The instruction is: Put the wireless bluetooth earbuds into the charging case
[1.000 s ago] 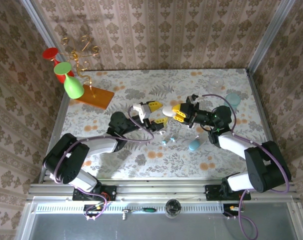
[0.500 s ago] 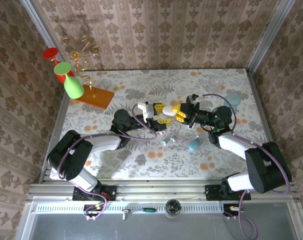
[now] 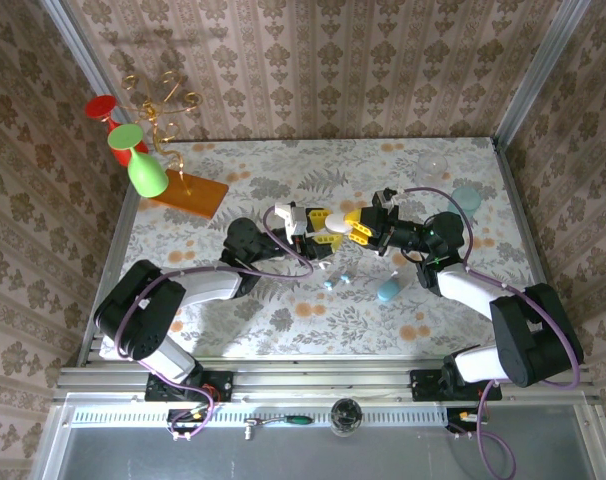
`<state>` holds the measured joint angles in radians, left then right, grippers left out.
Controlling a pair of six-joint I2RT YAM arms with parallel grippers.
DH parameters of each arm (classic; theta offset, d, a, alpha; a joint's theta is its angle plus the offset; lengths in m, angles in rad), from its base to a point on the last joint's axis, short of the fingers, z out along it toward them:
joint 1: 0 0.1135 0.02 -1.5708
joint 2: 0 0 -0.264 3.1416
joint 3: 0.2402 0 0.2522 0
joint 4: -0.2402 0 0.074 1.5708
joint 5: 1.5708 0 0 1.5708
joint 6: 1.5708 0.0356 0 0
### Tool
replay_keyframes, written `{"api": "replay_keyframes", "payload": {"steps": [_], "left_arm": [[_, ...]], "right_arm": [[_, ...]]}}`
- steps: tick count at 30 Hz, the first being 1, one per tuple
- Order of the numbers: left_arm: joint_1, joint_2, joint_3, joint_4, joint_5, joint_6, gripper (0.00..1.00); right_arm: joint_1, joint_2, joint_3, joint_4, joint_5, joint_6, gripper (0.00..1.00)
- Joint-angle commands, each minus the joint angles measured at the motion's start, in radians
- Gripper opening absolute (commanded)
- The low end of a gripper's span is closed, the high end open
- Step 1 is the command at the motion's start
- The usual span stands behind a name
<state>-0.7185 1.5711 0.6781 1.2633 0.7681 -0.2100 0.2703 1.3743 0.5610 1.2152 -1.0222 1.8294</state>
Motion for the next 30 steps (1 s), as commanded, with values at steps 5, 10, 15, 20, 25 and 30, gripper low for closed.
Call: {"api": "replay_keyframes", "payload": {"steps": [5,10,15,20,25,30], "left_arm": [[-0.006,0.007,0.034,0.031,0.049,-0.016,0.38],[-0.005,0.008,0.027,0.031,0.048,-0.015,0.37],[0.003,0.001,0.001,0.029,0.039,-0.003,0.37],[0.022,-0.014,-0.030,0.026,0.055,-0.007,0.37],[0.029,-0.022,-0.046,0.024,0.090,-0.021,0.37],[0.030,-0.022,-0.050,0.024,0.121,-0.032,0.37]], "right_arm": [[0.007,-0.024,0.026,-0.062,-0.013,-0.057,0.08],[-0.001,-0.054,0.044,-0.163,-0.017,-0.122,0.38],[-0.047,-0.153,0.084,-0.453,-0.006,-0.340,0.68],[-0.064,-0.284,0.278,-1.230,0.103,-1.006,0.84],[-0.060,-0.309,0.414,-1.564,0.166,-1.517,0.97],[0.031,-0.344,0.429,-1.641,0.317,-1.921,1.00]]}}
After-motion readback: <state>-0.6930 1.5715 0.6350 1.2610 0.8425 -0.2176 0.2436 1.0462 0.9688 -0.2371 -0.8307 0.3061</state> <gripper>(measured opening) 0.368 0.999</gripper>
